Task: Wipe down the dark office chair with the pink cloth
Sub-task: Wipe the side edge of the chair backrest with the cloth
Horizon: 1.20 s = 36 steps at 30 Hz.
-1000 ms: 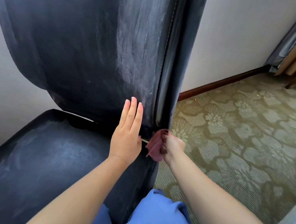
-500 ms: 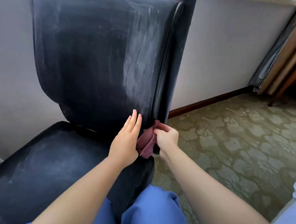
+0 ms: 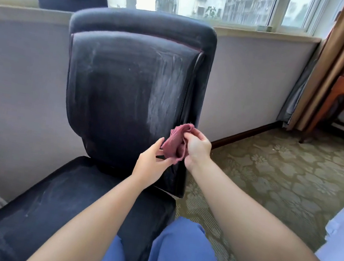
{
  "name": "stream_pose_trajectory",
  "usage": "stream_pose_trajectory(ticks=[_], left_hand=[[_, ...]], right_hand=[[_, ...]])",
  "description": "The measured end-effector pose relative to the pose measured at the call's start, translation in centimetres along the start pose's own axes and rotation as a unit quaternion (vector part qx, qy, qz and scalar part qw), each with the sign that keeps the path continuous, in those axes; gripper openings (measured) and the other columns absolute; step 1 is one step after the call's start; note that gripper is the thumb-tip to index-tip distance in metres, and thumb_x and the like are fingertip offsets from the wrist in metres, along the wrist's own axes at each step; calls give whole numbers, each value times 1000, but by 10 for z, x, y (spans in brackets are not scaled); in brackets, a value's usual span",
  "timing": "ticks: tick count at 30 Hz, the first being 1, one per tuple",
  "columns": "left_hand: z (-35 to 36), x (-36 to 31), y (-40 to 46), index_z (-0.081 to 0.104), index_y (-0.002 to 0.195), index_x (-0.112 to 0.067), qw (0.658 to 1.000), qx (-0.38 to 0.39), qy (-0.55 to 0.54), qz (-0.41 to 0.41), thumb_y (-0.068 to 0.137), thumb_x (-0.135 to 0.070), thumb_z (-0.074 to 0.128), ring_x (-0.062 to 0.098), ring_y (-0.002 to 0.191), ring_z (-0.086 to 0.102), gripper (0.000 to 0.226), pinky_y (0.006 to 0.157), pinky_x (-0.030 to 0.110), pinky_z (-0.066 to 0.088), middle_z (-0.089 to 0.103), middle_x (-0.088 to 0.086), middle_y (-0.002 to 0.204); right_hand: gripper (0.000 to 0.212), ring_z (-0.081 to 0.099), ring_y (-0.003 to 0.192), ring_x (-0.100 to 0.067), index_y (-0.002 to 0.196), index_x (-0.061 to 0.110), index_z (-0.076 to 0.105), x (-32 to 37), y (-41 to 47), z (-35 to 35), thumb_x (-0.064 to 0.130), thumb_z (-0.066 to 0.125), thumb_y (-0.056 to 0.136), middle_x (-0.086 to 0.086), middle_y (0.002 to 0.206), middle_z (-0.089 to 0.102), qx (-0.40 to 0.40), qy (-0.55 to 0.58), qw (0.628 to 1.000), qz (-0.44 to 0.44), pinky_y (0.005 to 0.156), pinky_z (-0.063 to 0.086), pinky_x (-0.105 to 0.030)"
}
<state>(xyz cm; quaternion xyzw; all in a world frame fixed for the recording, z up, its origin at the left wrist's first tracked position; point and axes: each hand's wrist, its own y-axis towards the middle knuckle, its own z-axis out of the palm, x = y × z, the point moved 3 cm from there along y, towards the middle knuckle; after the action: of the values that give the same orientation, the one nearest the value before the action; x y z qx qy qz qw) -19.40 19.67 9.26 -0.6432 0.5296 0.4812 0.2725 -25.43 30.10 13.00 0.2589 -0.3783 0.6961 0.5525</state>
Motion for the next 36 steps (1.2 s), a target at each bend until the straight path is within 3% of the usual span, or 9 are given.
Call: stream_pose_trajectory(ticks=[3, 6, 9, 14, 20, 25, 28, 31, 36], left_hand=[[0, -23, -4, 63, 100, -34, 998, -16, -53, 15, 84, -15, 68, 5, 79, 62, 25, 68, 17, 48, 71, -9, 89], [-10, -37, 3, 67, 81, -25, 993, -82, -83, 2, 88, -14, 61, 14, 74, 62, 14, 70, 30, 51, 71, 0, 81], [-21, -58, 17, 65, 78, -21, 989, -112, -100, 10, 91, -19, 59, 15, 69, 63, 15, 70, 35, 52, 70, 5, 76], [-32, -97, 40, 60, 80, -20, 986, -136, -56, 73, 94, -18, 54, 8, 73, 57, 16, 70, 27, 49, 63, -6, 78], [-37, -142, 74, 62, 90, -19, 978, -165, 32, 125, 96, -23, 51, 12, 76, 59, 13, 68, 28, 47, 62, -11, 77], [-44, -180, 112, 66, 103, -16, 957, -206, 93, 180, 95, -23, 51, 16, 89, 60, 19, 74, 27, 45, 68, -2, 96], [-48, -188, 131, 70, 103, -15, 942, -229, 129, 209, 94, -24, 54, 18, 94, 60, 20, 76, 25, 43, 67, 0, 101], [-47, -186, 141, 73, 95, -12, 937, -218, 128, 241, 89, -20, 62, 18, 88, 61, 14, 76, 27, 47, 63, -4, 90], [-38, -146, 136, 74, 84, -8, 924, -194, 163, 285, 85, -12, 67, 19, 72, 61, 8, 68, 33, 51, 63, 1, 82]], right_hand=[[25, 68, 75, -30, 86, 6, 63, 11, -9, 12, -12, 45, 89, -16, 79, 68, 17, 33, 999, -18, 79, 55, -42], [25, 70, 77, -26, 90, 10, 61, 29, -13, 22, -8, 44, 89, -10, 79, 70, 12, 0, 998, -69, 74, 57, -39], [19, 67, 83, -18, 90, 16, 59, 52, -10, 26, -1, 51, 88, 0, 84, 68, -49, -94, 981, -163, 75, 53, -27], [14, 63, 84, -14, 95, 22, 54, 77, -8, 25, 15, 63, 87, 11, 83, 63, -127, -198, 928, -287, 78, 50, -26], [15, 54, 84, 1, 101, 11, 63, 111, 0, 45, 4, 54, 91, -1, 107, 55, -109, -275, 836, -462, 84, 44, -14], [26, 52, 97, -17, 114, 4, 64, 137, 19, 64, 5, 50, 92, -8, 112, 51, -105, -362, 750, -544, 87, 41, -17], [35, 51, 112, -27, 116, 2, 63, 138, 30, 72, 19, 47, 91, -13, 117, 58, -111, -457, 641, -607, 95, 44, -36], [42, 51, 122, -28, 124, 2, 59, 131, 41, 75, 20, 40, 90, -12, 128, 58, -79, -526, 540, -652, 106, 34, -33], [34, 54, 117, -23, 122, 8, 62, 96, 59, 49, 11, 48, 91, -7, 125, 62, -45, -536, 473, -698, 101, 41, -32]])
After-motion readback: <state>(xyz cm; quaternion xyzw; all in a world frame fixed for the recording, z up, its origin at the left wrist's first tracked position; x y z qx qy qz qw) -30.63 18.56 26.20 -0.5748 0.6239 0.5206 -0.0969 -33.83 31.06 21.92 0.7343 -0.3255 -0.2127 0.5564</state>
